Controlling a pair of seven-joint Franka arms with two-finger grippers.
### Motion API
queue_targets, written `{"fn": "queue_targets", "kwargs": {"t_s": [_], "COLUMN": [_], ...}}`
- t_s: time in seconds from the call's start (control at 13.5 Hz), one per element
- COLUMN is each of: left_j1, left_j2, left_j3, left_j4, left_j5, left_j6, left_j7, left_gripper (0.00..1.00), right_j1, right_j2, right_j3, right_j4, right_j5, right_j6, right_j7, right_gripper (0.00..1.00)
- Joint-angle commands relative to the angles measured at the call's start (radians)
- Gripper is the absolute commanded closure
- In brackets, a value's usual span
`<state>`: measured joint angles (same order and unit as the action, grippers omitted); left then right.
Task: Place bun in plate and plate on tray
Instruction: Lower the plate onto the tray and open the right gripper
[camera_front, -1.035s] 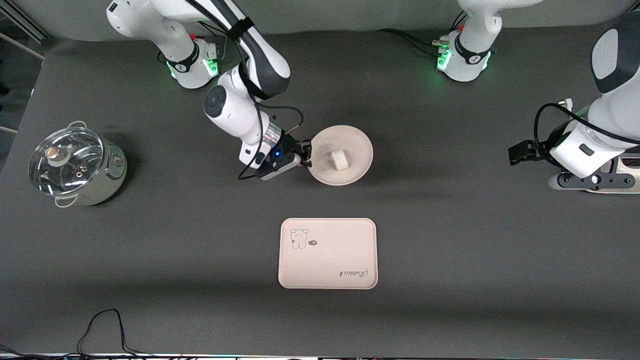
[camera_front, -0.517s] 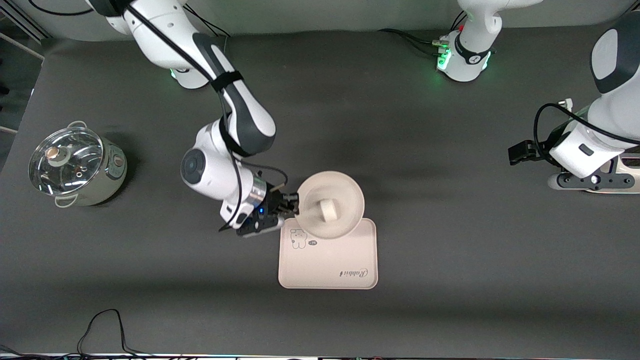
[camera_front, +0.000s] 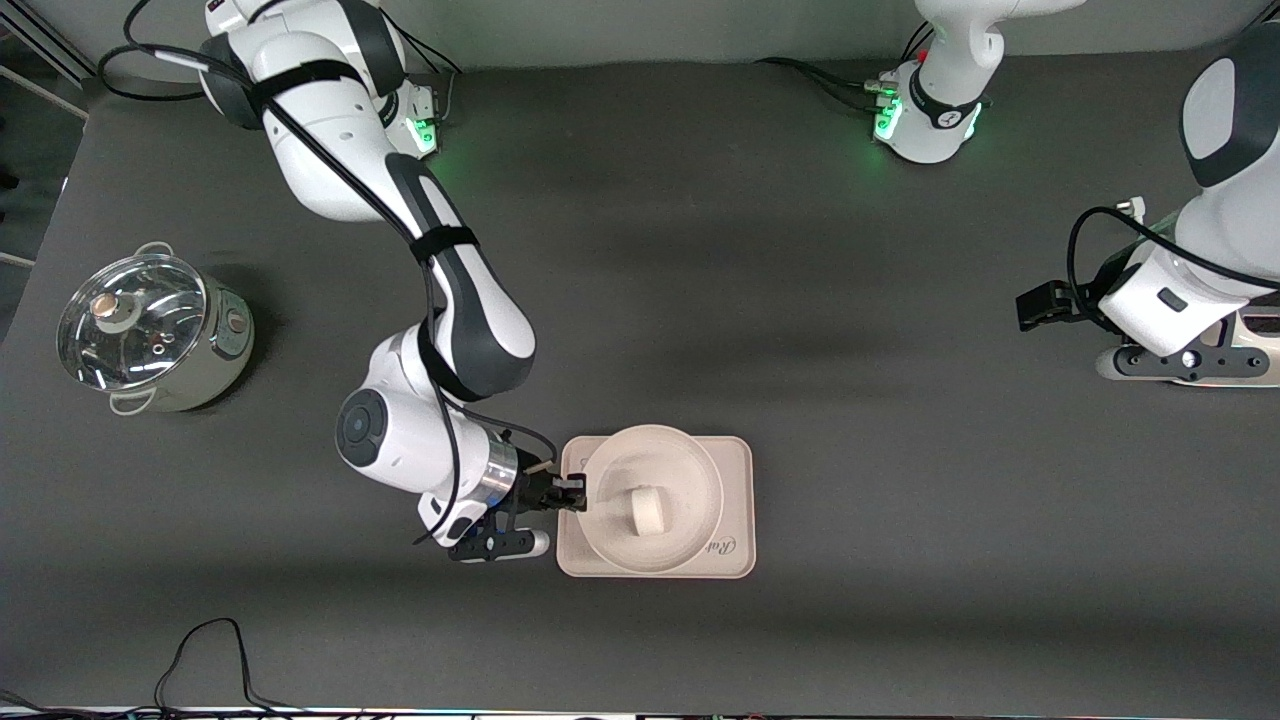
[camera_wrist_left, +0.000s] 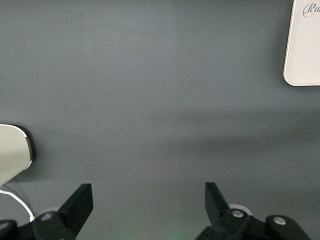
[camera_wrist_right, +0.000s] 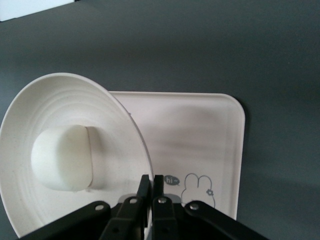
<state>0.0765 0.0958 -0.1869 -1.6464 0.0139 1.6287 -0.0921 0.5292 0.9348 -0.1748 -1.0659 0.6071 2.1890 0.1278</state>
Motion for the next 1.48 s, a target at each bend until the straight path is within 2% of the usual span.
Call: {"fn": "queue_targets", "kwargs": {"t_s": [0.0, 0.22, 0.52, 0.59, 0.67, 0.74, 0.81, 1.03, 1.33, 1.4], "left_j1": [-0.011, -0.012, -0.011, -0.011, -0.011, -0.011, -0.011, -0.009, -0.009, -0.011], "left_j2": [-0.018, -0.018, -0.019, -0.019, -0.019, -0.018, -0.018, -0.018, -0.022, -0.025], "left_j3": [0.011, 0.011, 0.009, 0.009, 0.009, 0.009, 0.009, 0.011, 0.024, 0.024], "left_j4": [-0.018, -0.019, -0.018, -0.018, -0.018, -0.016, -0.013, -0.013, -0.004, 0.0], "left_j5": [-0.012, -0.011, -0.012, -0.012, -0.012, -0.015, -0.034, -0.048, -0.042, -0.031], "left_j6": [0.022, 0.022, 0.022, 0.022, 0.022, 0.022, 0.023, 0.03, 0.025, 0.017], "left_j7": [0.006, 0.006, 0.006, 0.006, 0.006, 0.006, 0.006, 0.006, 0.021, 0.022], "left_gripper": [0.0, 0.0, 0.0, 0.0, 0.0, 0.0, 0.0, 0.0, 0.0, 0.0], "right_j1": [0.003, 0.008, 0.014, 0.015, 0.015, 0.015, 0.015, 0.014, 0.018, 0.02], "right_j2": [0.113, 0.159, 0.17, 0.171, 0.171, 0.168, 0.159, 0.084, -0.213, -0.302], "right_j3": [0.008, 0.009, 0.011, 0.011, 0.011, 0.011, 0.011, 0.011, 0.006, 0.003], "right_j4": [0.076, 0.07, 0.064, 0.064, 0.063, 0.063, 0.063, 0.043, -0.188, -0.262], "right_j5": [-0.023, -0.021, -0.021, -0.02, -0.018, -0.017, -0.015, -0.018, -0.027, -0.064], "right_j6": [0.05, 0.066, 0.066, 0.07, 0.077, 0.077, 0.075, 0.04, -0.03, -0.058], "right_j7": [0.05, 0.05, 0.052, 0.053, 0.053, 0.064, 0.085, 0.125, 0.2, 0.2], "right_gripper": [1.0, 1.0, 1.0, 0.79, 0.38, 0.12, 0.0, 0.0, 0.0, 0.0]}}
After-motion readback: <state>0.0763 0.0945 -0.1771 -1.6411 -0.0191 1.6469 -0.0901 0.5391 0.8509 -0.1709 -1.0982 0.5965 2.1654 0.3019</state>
